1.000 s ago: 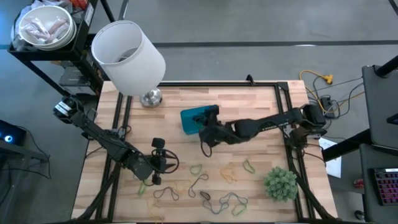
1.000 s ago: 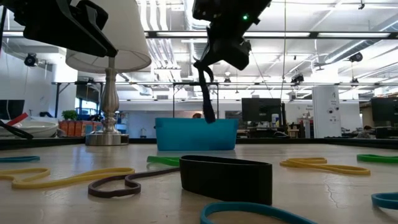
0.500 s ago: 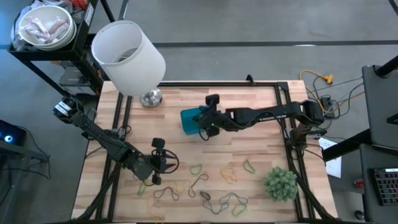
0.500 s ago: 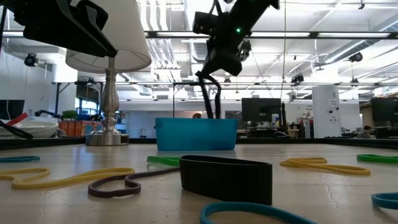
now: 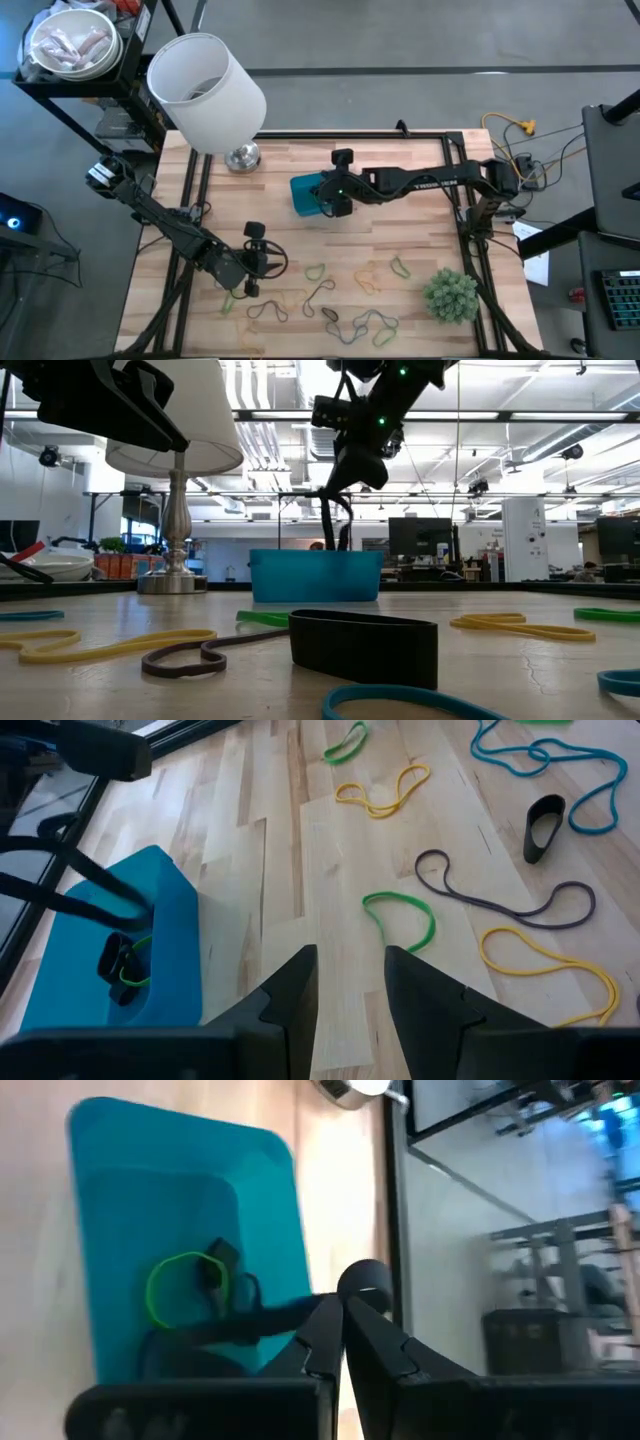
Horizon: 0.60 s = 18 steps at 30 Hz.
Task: Pick and place rubber bands into bin
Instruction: Put the black rubber band into the blue bin, then put the blue rubber band into the blue bin
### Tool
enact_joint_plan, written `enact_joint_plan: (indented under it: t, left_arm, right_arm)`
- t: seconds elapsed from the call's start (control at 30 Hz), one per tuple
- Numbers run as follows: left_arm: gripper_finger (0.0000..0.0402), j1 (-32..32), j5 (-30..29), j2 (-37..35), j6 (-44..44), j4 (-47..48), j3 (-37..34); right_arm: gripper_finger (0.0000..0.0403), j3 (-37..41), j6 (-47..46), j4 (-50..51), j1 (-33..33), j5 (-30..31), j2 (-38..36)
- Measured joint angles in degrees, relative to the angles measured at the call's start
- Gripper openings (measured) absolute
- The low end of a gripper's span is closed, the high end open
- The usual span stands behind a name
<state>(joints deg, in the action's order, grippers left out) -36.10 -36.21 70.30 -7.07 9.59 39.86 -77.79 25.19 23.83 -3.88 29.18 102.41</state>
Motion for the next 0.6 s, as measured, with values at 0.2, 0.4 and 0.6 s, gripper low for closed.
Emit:
enact_joint_plan:
  t: [0.2, 0.4, 0.6]
  left_arm:
    - [0.0102, 0.00, 0.00, 0.00, 0.00, 0.02, 0.00]
    - [0.0102, 0.00, 0.00, 0.00, 0.00, 0.02, -0.07]
    - [0.0102, 0.00, 0.00, 0.00, 0.00, 0.02, -0.16]
  right_arm:
    - [0.0037, 0.23, -2.63, 1.69, -1.67, -9.02, 0.00]
    - [0.0084, 0.23, -5.74, 3.82, -2.64, -9.83, 0.00]
    - [0.0113, 0.23, -6.37, 6.06, -1.96, -9.94, -0.14]
